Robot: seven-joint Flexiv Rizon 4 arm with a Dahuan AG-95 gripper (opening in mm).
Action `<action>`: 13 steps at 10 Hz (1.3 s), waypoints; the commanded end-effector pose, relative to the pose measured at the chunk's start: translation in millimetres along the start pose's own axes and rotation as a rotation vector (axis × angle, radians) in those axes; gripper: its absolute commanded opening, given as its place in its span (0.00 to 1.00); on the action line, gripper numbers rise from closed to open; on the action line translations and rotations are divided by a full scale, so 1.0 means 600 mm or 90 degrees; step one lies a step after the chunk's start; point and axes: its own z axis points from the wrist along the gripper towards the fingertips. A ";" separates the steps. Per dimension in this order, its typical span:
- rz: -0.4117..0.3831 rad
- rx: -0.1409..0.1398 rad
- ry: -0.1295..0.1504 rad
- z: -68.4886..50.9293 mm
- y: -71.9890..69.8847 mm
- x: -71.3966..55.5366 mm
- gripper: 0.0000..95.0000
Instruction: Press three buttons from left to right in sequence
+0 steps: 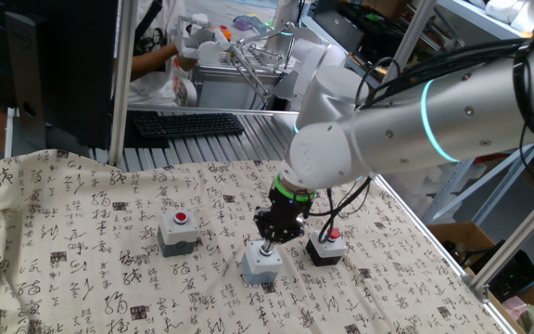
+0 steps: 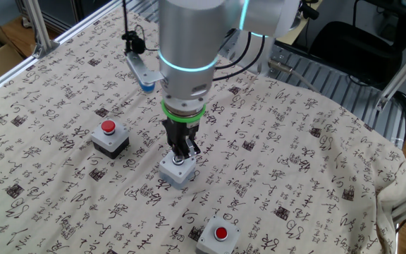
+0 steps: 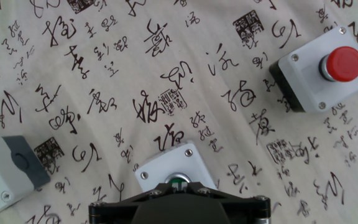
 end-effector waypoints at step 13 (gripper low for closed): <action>0.001 -0.004 0.003 -0.059 -0.016 -0.002 0.00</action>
